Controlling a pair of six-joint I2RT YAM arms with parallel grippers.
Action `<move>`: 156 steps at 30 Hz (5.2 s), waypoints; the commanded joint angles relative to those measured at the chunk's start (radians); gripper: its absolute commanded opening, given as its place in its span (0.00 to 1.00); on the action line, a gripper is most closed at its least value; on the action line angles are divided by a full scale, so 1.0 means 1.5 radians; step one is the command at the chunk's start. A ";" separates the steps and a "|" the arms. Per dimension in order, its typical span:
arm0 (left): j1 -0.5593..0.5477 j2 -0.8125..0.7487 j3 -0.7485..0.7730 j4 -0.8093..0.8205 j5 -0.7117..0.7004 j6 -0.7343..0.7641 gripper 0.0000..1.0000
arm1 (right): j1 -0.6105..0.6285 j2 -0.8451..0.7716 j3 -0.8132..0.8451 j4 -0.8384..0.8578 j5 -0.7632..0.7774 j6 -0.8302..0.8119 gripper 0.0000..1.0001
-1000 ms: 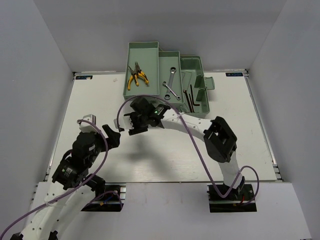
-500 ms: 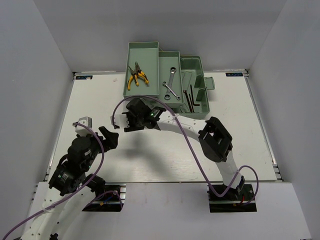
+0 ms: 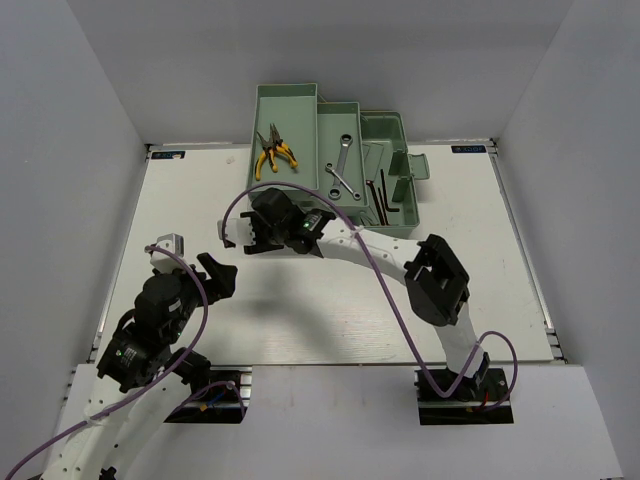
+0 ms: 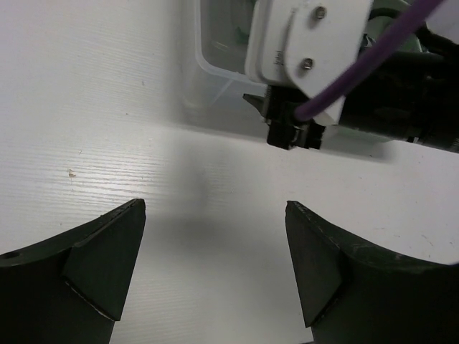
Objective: Sort the tools into containers
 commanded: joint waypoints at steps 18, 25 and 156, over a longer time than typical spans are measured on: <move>-0.004 -0.116 -0.004 -0.016 -0.065 -0.037 0.76 | -0.023 0.092 0.071 0.007 -0.019 0.010 0.05; -0.004 -0.074 -0.036 -0.019 -0.064 -0.120 0.65 | -0.029 0.059 0.085 -0.026 -0.062 0.032 0.00; 0.122 0.619 0.251 0.248 0.361 0.278 0.90 | -0.644 -0.456 -0.426 -0.060 -0.011 0.516 0.90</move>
